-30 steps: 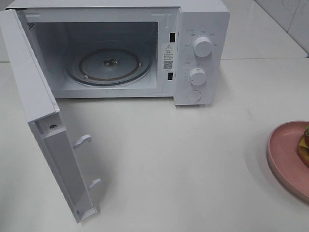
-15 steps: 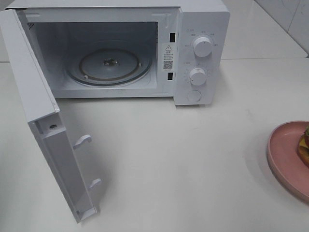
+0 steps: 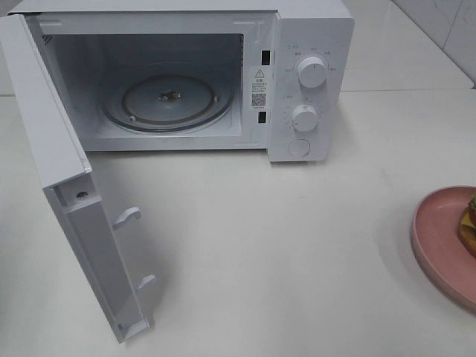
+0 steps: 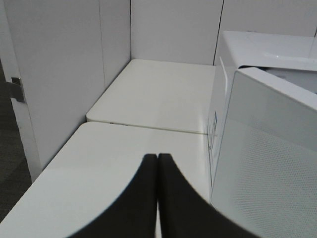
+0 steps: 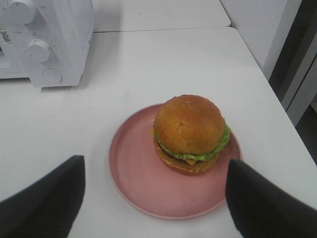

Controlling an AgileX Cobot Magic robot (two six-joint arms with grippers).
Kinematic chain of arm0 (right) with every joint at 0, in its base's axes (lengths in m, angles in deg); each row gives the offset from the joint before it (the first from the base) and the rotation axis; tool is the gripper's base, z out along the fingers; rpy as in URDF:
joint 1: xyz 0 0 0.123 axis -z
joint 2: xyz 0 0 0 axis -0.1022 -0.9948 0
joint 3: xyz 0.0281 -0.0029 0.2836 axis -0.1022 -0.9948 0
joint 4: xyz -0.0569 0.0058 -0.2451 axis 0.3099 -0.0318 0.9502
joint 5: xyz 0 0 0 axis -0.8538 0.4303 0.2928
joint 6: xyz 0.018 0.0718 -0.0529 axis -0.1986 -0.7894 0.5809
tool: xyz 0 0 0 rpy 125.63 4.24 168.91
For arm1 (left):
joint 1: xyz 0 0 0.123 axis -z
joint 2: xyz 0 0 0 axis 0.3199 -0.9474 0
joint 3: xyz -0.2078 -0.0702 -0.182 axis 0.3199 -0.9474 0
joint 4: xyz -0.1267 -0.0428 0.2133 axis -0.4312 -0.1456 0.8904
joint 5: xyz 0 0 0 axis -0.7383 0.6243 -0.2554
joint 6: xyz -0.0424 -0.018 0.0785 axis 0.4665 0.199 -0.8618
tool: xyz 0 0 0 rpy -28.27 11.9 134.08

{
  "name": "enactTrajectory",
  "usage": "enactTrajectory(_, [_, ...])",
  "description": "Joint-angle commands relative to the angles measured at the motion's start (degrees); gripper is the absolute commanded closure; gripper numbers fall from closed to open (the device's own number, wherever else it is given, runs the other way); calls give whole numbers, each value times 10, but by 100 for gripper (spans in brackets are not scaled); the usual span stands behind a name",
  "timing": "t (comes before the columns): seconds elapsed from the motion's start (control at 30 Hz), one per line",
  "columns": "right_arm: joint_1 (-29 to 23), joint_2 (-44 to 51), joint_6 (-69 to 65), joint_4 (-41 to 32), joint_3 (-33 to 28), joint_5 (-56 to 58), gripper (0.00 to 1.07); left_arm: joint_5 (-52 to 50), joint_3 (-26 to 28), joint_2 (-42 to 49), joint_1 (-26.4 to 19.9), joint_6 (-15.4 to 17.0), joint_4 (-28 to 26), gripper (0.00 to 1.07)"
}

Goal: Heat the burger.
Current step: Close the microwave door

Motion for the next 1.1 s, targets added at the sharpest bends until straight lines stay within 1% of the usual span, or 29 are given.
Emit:
enactTrajectory(0.03, [5,15,7,-1,-3,-6,31,-23,-3,-22,-2,15,-3,107])
enactTrajectory(0.07, [5,15,7,-1,-3,-6,31,-23,-3,-22,-2,15,-3,107])
enactTrajectory(0.13, [5,15,7,-1,-3,-6,31,-30,-3,-44,-2,42,5,107])
enactTrajectory(0.17, [5,15,7,-1,-3,-6,31,-30,-3,-44,-2,42,5,107])
enactTrajectory(0.2, [5,15,7,-1,-3,-6,31,-42,-3,-55,-2,60,25,107])
enactTrajectory(0.23, [5,15,7,-1,-3,-6,31,-46,-3,-61,-2,67,38,107])
enactTrajectory(0.27, [5,15,7,-1,-3,-6,31,-46,-3,-61,-2,67,38,107])
enactTrajectory(0.3, [5,15,7,-1,-3,-6,31,-62,-3,-73,-2,87,82,107])
enactTrajectory(0.33, [5,15,7,-1,-3,-6,31,-76,-3,-88,-2,115,124,107])
enactTrajectory(0.37, [5,15,7,-1,-3,-6,31,-76,-3,-88,-2,115,124,107])
enactTrajectory(0.4, [5,15,7,-1,-3,-6,31,-85,-3,-96,-2,129,146,107])
enactTrajectory(0.43, [5,15,7,-1,-3,-6,31,-85,-3,-96,-2,129,146,107])
enactTrajectory(0.47, [5,15,7,-1,-3,-6,31,-104,-3,-112,-2,167,187,107])
enactTrajectory(0.5, [5,15,7,-1,-3,-6,31,-114,-3,-120,-2,180,203,107])
enactTrajectory(0.53, [5,15,7,-1,-3,-6,31,-114,-3,-120,-2,180,203,107])
enactTrajectory(0.57, [5,15,7,-1,-3,-6,31,-139,-3,-140,-2,207,239,107])
enactTrajectory(0.6, [5,15,7,-1,-3,-6,31,-153,-3,-150,-2,219,260,107])
enactTrajectory(0.63, [5,15,7,-1,-3,-6,31,-153,-3,-150,-2,219,260,107])
enactTrajectory(0.7, [5,15,7,-1,-3,-6,31,-200,-1,-192,-2,265,337,107])
enactTrajectory(0.8, [5,15,7,-1,-3,-6,31,-210,-1,-201,-2,274,348,107])
enactTrajectory(0.87, [5,15,7,-1,-3,-6,31,-264,-1,-243,-2,297,380,107])
enactTrajectory(0.97, [5,15,7,-1,-3,-6,31,-280,-1,-254,-2,297,388,107])
enactTrajectory(1.0, [5,15,7,-1,-3,-6,31,-305,0,-273,1,297,403,107])
enactTrajectory(1.03, [5,15,7,-1,-3,-6,31,-316,6,-290,10,297,417,107])
enactTrajectory(1.1, [5,15,7,-1,-3,-6,31,-316,10,-299,19,297,422,107])
